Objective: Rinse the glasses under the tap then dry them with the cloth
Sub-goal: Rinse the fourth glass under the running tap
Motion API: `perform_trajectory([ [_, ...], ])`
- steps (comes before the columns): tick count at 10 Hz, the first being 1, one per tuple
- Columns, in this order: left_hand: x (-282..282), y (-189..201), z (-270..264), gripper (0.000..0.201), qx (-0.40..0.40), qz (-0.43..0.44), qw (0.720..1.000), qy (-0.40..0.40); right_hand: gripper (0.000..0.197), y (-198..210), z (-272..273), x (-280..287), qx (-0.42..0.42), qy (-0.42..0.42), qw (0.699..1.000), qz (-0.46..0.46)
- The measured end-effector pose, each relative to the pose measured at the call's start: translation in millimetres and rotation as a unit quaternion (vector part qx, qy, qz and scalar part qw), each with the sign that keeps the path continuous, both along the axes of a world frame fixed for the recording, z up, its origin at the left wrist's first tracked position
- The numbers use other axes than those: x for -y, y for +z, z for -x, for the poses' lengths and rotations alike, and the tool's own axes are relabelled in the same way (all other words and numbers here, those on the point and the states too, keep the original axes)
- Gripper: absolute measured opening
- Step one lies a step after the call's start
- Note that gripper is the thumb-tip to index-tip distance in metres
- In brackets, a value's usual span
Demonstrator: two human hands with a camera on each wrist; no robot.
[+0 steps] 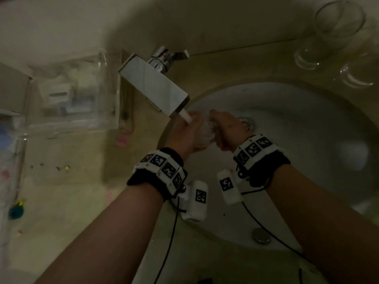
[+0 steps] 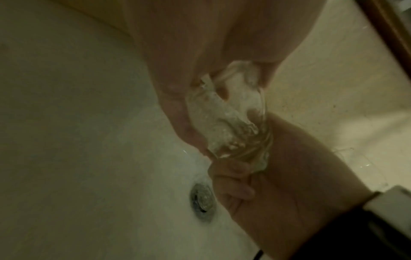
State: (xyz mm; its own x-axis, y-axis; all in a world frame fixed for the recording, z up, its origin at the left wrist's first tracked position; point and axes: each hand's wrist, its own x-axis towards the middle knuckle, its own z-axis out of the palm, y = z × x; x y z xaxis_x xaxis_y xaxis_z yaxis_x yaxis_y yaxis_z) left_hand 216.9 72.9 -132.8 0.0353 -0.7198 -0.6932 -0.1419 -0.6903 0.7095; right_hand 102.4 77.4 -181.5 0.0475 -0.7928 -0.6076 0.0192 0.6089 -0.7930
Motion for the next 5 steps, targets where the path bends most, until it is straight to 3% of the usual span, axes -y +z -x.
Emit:
perform_trajectory([
  [1, 3.0, 2.9, 1.7, 0.024, -0.028, -0.086, 0.995, 0.038, 0.015, 5.7, -5.7, -5.6, -0.067, 0.029, 0.995, 0.066],
  [2, 2.0, 10.3, 0.4, 0.025, -0.088, -0.120, 0.988, 0.040, 0.012, 9.4, -6.9, -8.2, -0.077, -0.015, 0.994, 0.075],
  [3, 3.3, 17.5, 0.4, 0.020, -0.082, -0.086, 0.993, 0.019, 0.030, 20.9, -5.3, -9.1, 0.005, -0.033, 0.996, 0.078],
  [4, -2.0, 26.2, 2.1, 0.016, -0.061, -0.028, 0.998, -0.001, 0.032, 34.2, -2.8, -2.4, 0.020, -0.070, 0.997, -0.006],
  [5, -6.2, 28.4, -0.9, 0.004, -0.056, -0.001, 0.998, -0.003, 0.030, 49.3, -4.4, 1.9, -0.035, -0.006, 0.995, -0.091],
])
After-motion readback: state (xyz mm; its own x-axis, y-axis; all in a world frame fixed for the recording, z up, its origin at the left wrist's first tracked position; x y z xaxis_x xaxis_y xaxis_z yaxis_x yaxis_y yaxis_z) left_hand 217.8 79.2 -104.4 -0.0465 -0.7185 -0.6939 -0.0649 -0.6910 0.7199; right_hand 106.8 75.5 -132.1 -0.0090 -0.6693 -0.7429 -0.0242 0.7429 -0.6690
